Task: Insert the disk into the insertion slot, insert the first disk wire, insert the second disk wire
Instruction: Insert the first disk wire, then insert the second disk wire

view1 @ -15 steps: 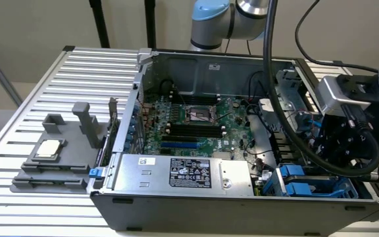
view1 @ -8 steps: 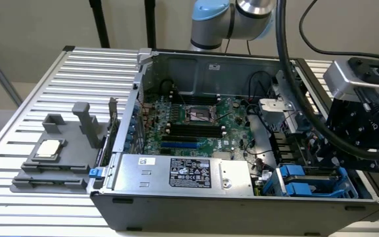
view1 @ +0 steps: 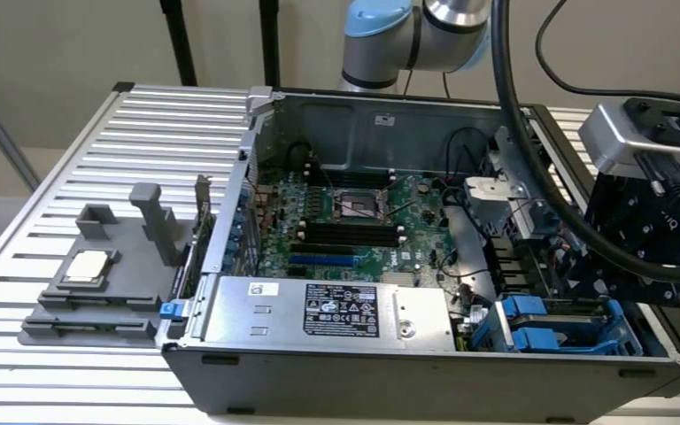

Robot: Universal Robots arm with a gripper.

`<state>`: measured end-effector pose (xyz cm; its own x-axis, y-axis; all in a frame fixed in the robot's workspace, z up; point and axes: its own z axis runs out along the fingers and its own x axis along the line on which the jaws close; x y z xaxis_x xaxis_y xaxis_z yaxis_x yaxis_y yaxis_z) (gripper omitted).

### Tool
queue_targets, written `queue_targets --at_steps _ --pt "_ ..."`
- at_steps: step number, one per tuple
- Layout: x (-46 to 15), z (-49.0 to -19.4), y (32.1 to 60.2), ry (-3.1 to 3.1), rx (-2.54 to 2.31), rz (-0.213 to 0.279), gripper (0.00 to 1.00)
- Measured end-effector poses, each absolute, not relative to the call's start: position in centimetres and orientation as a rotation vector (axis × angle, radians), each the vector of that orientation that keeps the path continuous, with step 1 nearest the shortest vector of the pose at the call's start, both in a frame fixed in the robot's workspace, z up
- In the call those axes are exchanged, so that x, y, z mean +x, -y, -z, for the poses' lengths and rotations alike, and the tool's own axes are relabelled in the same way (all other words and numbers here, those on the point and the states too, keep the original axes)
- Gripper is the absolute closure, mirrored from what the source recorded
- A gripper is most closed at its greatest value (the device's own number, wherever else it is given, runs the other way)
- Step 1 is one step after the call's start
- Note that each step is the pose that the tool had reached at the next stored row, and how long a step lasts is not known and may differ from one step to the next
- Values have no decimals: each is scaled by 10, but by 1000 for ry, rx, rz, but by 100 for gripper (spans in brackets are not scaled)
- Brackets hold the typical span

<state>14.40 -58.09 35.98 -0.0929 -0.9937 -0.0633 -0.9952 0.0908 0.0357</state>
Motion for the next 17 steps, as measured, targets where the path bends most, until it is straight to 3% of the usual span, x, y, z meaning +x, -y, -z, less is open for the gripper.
queue_targets --at_steps 17 --pt "144 -360 582 -2299 -2096 -112 75"
